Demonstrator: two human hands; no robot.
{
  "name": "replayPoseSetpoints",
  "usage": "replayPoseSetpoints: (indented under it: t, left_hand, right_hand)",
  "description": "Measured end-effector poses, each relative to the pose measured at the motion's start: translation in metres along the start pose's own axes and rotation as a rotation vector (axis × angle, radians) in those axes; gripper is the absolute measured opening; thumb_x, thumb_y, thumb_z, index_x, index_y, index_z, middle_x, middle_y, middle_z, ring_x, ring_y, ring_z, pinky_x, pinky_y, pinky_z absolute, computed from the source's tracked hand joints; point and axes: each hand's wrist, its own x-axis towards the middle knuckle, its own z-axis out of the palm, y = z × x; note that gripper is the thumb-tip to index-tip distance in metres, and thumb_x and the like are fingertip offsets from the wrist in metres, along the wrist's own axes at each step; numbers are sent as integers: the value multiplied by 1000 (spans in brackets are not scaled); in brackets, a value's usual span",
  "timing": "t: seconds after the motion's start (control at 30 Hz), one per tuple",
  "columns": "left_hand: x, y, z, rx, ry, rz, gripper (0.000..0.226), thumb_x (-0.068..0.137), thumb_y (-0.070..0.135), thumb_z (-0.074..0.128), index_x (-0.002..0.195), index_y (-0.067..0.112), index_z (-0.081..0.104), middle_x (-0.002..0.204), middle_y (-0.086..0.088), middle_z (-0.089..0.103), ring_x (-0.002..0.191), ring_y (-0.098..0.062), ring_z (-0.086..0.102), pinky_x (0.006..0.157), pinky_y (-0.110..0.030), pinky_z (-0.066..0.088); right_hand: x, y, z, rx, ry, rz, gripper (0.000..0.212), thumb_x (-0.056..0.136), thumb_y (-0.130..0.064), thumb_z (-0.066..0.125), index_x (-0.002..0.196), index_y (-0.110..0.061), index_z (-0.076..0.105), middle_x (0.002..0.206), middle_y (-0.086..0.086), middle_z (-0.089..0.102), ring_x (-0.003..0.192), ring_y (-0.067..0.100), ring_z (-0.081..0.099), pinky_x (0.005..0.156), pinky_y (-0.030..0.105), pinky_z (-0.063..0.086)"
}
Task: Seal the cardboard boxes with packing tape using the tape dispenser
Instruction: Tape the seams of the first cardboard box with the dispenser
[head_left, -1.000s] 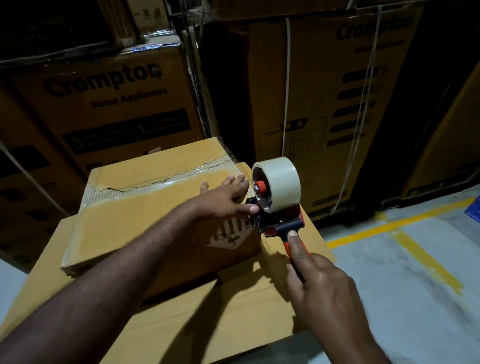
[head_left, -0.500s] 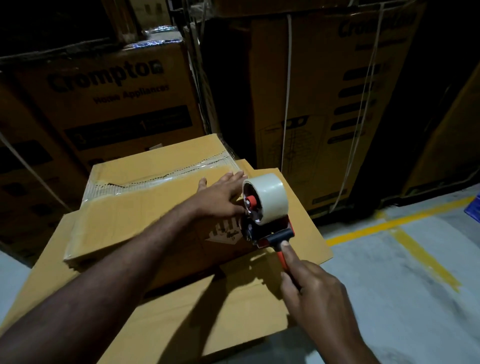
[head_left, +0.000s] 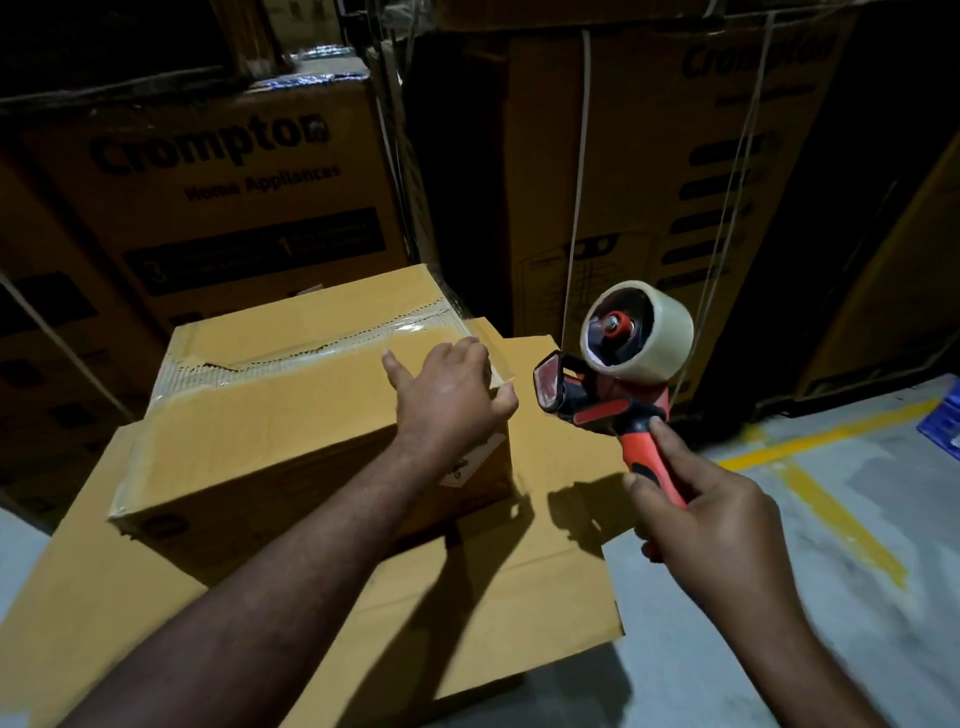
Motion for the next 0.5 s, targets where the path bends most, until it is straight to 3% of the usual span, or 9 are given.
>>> replayPoseSetpoints:
  t: [0.13, 0.3, 0.5]
  left_hand:
    - [-3, -16, 1, 12, -12, 35, 51, 93, 60, 41, 126, 24, 51, 151, 6, 44, 139, -14, 39, 115, -74, 8]
    - [-19, -55, -14, -59, -51, -23, 61, 94, 60, 47, 147, 30, 41, 158, 11, 37, 145, -9, 33, 120, -66, 9]
    - [-46, -111, -36, -90, -117, -80, 67, 95, 60, 52, 154, 39, 29, 163, 14, 26, 150, -7, 21, 124, -57, 7]
  right_hand:
    - [7, 3, 13, 100, -29, 28, 56, 86, -30, 72, 137, -41, 52, 98, -13, 68, 77, 15, 69, 67, 39, 62]
    - [16, 8, 45, 337, -123, 111, 58, 89, -15, 71, 139, -36, 51, 80, 3, 70, 61, 26, 68, 58, 44, 61]
    - [35, 18, 103, 413, -252, 182, 61, 90, -14, 69, 144, -30, 46, 94, 10, 70, 61, 27, 66, 59, 42, 60]
